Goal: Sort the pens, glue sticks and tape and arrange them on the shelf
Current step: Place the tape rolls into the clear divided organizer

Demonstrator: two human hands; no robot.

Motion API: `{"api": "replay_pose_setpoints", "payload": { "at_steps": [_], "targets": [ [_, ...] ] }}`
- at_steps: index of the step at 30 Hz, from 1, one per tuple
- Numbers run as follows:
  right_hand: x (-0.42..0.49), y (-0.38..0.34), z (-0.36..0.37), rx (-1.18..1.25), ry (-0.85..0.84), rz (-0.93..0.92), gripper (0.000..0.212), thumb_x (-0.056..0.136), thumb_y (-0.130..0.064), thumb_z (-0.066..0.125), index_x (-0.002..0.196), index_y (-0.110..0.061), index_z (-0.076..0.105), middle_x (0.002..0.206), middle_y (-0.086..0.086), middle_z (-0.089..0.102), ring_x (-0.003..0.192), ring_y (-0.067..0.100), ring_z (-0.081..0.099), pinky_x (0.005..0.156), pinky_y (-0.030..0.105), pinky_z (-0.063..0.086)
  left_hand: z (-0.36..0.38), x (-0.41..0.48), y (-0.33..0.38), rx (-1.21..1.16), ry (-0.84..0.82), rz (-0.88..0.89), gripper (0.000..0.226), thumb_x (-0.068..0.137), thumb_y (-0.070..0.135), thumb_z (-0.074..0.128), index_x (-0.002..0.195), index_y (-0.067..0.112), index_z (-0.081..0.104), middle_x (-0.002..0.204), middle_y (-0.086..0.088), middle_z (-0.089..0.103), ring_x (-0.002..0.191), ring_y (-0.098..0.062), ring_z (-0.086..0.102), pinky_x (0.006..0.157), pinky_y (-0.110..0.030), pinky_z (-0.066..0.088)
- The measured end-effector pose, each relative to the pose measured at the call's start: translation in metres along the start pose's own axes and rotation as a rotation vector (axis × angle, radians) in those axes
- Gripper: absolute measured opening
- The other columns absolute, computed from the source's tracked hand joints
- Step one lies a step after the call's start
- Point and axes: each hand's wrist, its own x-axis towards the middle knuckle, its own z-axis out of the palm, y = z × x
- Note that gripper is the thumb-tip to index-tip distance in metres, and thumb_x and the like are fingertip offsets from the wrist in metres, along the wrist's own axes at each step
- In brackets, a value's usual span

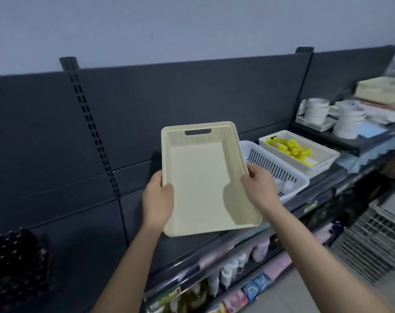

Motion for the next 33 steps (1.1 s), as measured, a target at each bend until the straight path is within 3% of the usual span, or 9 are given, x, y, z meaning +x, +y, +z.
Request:
{"api": "replay_pose_setpoints", "payload": {
  "at_steps": [4,9,11,13,16,21,26,31,33],
  "targets": [
    [0.012,0.024,-0.043,0.03,0.081,0.016,0.009,0.077,0.002,0.04,0.072,0.002,0.048,0.062,0.005,0.041,0.058,0.018,0.037,0.055,0.031,0.026,0.046,-0.004,0.027,0.007,-0.046,0.049,0.034,0.087,-0.001,0.038,0.097,0.022,0.061,0.085,0.015,0.063,0.073,-0.001,0.057,0.055,-0.018,0.039],
    [0.04,0.072,-0.098,0.089,0.121,0.029,0.016,0.077,0.003,0.041,0.082,0.006,0.056,0.071,0.022,0.052,0.06,0.016,0.039,0.052,0.03,0.025,0.123,-0.003,0.053,0.038,-0.09,0.086,0.034,0.086,0.0,0.038,0.097,0.021,0.061,0.086,0.013,0.064,0.076,-0.008,0.059,0.056,-0.024,0.041],
    [0.057,0.092,-0.124,0.104,0.13,0.045,0.017,0.077,0.003,0.041,0.081,0.003,0.058,0.072,0.02,0.055,0.062,0.018,0.041,0.052,0.03,0.027,0.16,-0.001,0.065,0.048,-0.093,0.103,0.037,0.085,-0.001,0.037,0.095,0.026,0.061,0.09,0.013,0.063,0.076,-0.004,0.058,0.056,-0.021,0.042],
    [0.078,0.112,-0.154,0.101,0.127,0.06,0.019,0.079,0.002,0.041,0.077,-0.004,0.059,0.069,0.01,0.057,0.064,0.022,0.046,0.053,0.029,0.03,0.199,0.001,0.078,0.039,-0.095,0.1,0.036,0.086,-0.001,0.037,0.089,0.028,0.058,0.087,0.014,0.061,0.071,0.001,0.056,0.051,-0.013,0.04],
    [0.108,0.14,-0.197,0.105,0.108,0.066,0.027,0.08,0.001,0.041,0.083,-0.012,0.065,0.078,0.011,0.065,0.07,0.026,0.056,0.058,0.03,0.038,0.255,0.003,0.096,0.009,-0.108,0.089,0.035,0.087,-0.001,0.036,0.094,0.023,0.06,0.079,0.015,0.061,0.061,0.004,0.055,0.048,-0.011,0.039],
    [0.148,0.177,-0.244,0.117,0.074,0.055,0.033,0.08,-0.001,0.04,0.088,-0.017,0.068,0.089,0.014,0.067,0.086,0.035,0.06,0.071,0.041,0.05,0.324,0.002,0.112,-0.007,-0.104,0.042,0.039,0.09,-0.002,0.035,0.101,0.028,0.058,0.089,0.017,0.063,0.076,-0.002,0.06,0.053,-0.016,0.043],
    [0.172,0.184,-0.25,0.144,0.051,0.042,0.033,0.082,0.002,0.042,0.092,-0.014,0.069,0.09,0.012,0.068,0.088,0.033,0.061,0.073,0.041,0.051,0.344,0.015,0.115,0.034,-0.054,0.013,0.038,0.088,-0.002,0.037,0.109,0.022,0.059,0.091,0.01,0.063,0.076,-0.004,0.058,0.055,-0.02,0.043],
    [0.189,0.173,-0.213,0.161,-0.063,-0.008,0.029,0.078,0.0,0.043,0.088,-0.01,0.068,0.088,0.014,0.067,0.084,0.034,0.061,0.072,0.043,0.052,0.313,0.025,0.104,0.083,0.052,-0.013,0.027,0.085,-0.003,0.039,0.095,0.01,0.06,0.069,0.013,0.056,0.058,-0.005,0.049,0.046,-0.015,0.034],
    [0.192,0.158,-0.188,0.184,-0.104,-0.029,0.026,0.077,0.0,0.044,0.086,-0.008,0.067,0.084,0.016,0.067,0.081,0.036,0.061,0.067,0.042,0.05,0.287,0.029,0.101,0.114,0.109,-0.035,0.027,0.084,0.0,0.042,0.095,0.017,0.06,0.077,0.013,0.06,0.065,-0.006,0.056,0.049,-0.018,0.038]
  ]
}}
